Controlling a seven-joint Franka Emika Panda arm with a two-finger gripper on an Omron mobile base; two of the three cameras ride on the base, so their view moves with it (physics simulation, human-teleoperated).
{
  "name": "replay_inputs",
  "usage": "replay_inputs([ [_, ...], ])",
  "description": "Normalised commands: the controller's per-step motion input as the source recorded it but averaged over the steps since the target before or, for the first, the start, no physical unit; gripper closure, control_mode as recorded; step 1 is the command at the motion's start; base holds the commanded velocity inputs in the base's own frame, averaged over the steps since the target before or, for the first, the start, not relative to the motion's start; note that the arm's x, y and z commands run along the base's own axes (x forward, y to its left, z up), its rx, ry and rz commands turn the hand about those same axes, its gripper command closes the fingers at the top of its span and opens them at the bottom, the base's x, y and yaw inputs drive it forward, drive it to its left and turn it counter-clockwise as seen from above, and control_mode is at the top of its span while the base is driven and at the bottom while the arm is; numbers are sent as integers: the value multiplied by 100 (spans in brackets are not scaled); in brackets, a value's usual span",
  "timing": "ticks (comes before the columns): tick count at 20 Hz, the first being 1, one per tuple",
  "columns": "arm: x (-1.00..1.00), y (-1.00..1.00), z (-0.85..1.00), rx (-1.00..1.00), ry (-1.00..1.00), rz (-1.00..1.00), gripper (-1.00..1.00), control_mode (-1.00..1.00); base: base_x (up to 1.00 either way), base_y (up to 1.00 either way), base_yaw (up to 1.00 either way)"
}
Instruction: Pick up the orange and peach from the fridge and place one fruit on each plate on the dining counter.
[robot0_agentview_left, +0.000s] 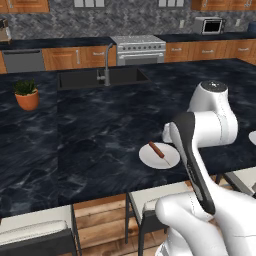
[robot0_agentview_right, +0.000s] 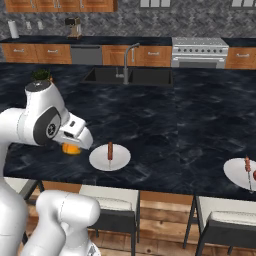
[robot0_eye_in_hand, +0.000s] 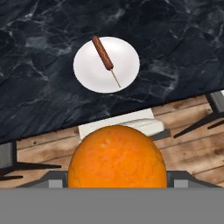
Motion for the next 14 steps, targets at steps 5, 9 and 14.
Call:
replay_inputs([
  [5,91,0,-1,0,-1,0,100,-100,0,0,0],
  [9,100,-15,-10,0,-2,0,100,-100,0,0,0],
  [14,86,-27,-39,0,0,-13,100,-100,0,0,0],
])
